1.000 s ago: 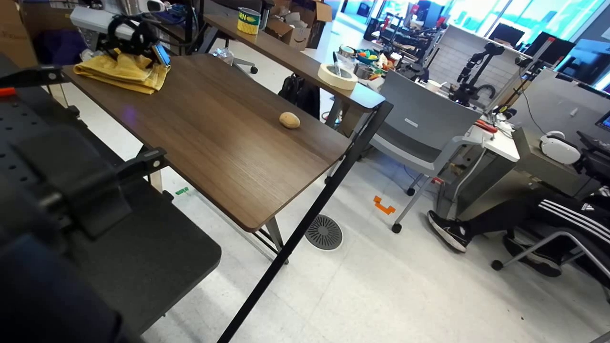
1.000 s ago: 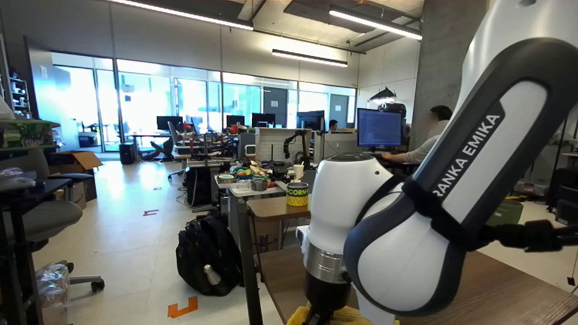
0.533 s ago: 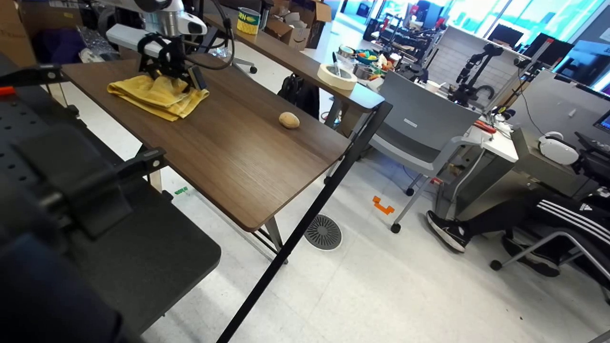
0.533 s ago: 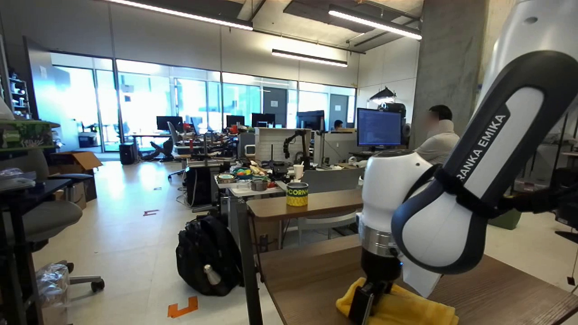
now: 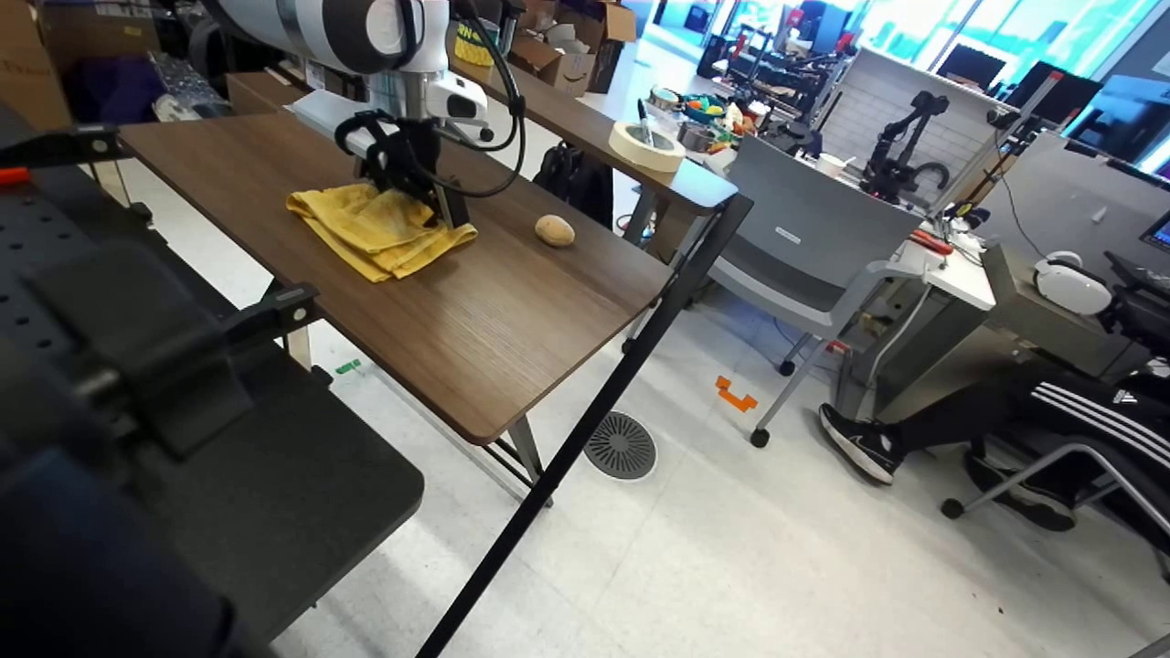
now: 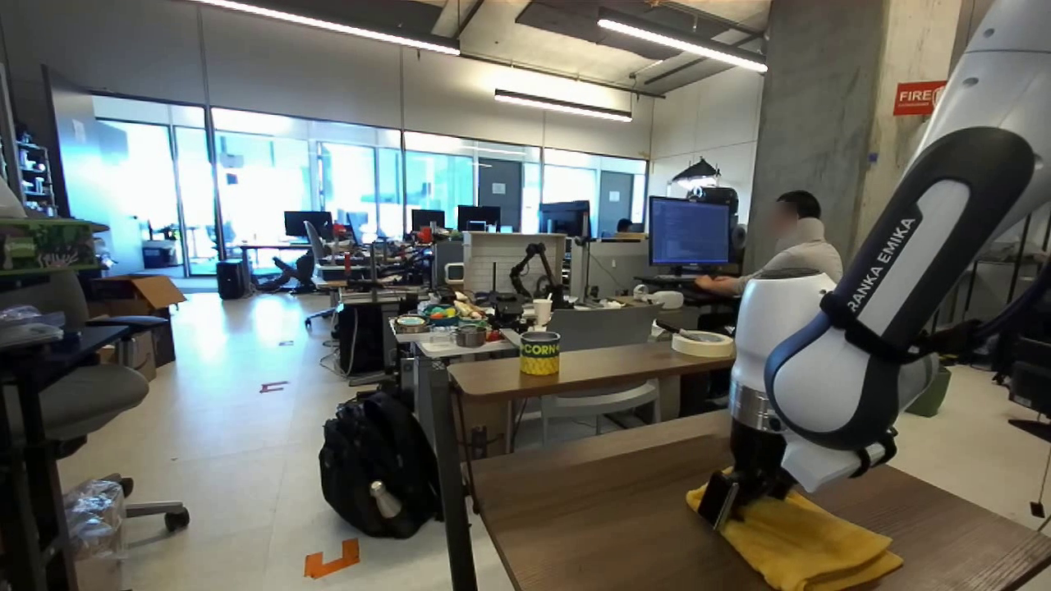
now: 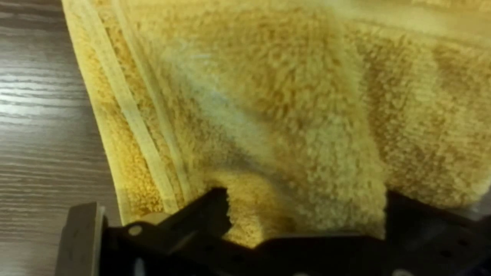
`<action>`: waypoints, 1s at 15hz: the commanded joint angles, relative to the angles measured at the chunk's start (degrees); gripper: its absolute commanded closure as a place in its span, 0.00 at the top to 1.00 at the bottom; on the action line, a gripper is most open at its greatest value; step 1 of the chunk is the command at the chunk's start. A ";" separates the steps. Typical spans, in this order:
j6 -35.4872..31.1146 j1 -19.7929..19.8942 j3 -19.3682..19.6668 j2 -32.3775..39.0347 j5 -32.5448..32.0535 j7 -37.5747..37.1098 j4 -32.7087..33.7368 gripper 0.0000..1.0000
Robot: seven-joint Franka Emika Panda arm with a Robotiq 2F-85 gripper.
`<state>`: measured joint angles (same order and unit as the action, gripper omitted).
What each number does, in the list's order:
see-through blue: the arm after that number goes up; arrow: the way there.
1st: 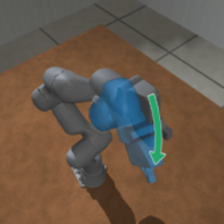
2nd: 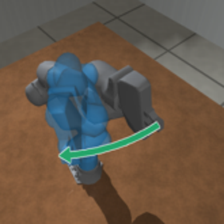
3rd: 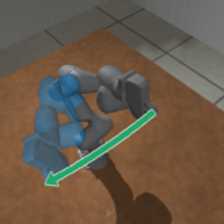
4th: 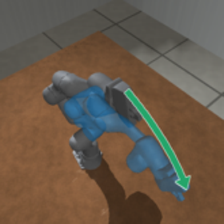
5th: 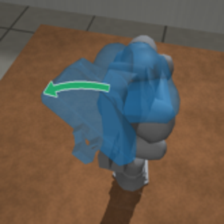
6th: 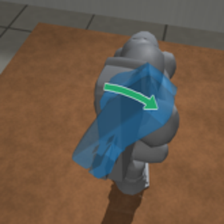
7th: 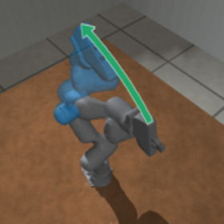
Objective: Wipe the table
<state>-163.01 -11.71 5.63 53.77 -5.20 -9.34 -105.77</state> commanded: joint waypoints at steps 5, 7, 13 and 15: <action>3.39 -2.21 2.96 1.87 0.40 -3.01 2.38 1.00; 6.46 -1.37 4.96 3.48 1.54 -6.39 3.59 1.00; 8.37 5.80 7.78 6.90 4.97 -11.15 5.84 1.00; 8.64 8.30 8.34 7.71 6.56 -12.69 6.57 1.00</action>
<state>-154.90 -6.63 12.68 54.72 -0.89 -19.48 -102.97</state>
